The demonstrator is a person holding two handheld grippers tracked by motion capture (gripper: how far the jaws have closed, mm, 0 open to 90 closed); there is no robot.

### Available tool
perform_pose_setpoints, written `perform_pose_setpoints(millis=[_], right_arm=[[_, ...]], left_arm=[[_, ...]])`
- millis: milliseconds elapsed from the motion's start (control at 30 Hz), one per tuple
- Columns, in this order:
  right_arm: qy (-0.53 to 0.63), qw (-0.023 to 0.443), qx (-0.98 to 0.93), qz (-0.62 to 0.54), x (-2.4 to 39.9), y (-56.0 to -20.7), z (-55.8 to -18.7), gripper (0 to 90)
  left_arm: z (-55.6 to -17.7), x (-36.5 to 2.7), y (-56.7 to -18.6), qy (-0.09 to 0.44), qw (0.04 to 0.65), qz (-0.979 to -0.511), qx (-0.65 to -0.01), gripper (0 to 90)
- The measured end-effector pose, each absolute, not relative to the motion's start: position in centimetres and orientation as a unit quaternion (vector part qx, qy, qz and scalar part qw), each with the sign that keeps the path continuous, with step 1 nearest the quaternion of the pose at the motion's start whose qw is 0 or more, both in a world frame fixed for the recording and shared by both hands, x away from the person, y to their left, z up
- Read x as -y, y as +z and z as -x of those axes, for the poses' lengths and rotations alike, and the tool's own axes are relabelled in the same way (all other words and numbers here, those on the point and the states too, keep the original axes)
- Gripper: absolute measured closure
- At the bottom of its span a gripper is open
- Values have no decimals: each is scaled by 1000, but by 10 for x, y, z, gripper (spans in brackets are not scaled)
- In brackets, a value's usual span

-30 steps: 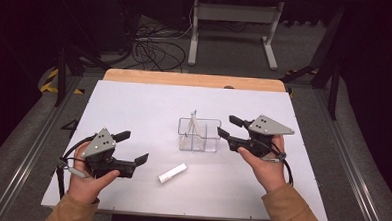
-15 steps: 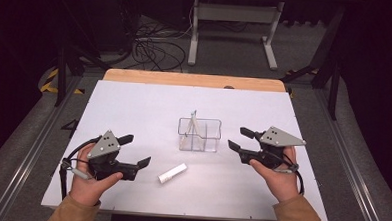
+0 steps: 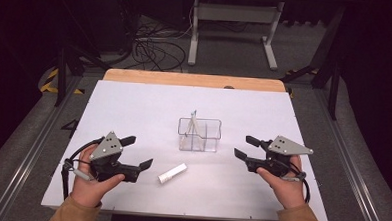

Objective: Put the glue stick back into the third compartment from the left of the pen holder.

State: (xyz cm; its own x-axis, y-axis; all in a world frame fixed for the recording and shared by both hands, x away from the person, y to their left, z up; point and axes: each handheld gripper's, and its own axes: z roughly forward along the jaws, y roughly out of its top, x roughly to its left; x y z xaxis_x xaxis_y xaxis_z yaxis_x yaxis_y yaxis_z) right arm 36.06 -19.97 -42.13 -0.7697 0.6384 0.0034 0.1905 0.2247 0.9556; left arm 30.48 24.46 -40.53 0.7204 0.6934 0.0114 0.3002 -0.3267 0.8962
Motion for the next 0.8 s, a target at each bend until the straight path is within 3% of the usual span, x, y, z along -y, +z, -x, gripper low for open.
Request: perform_pose_setpoints(millis=[400, 800], right_arm=[[545, 210, -765, -272, 202, -424, -359, 365], [542, 214, -766, -272, 201, -426, -357, 361]], left_arm=[[-303, -241, -406, 203, 489, -789, -312, 121], [-305, -230, -413, 163, 490, -798, -310, 143]])
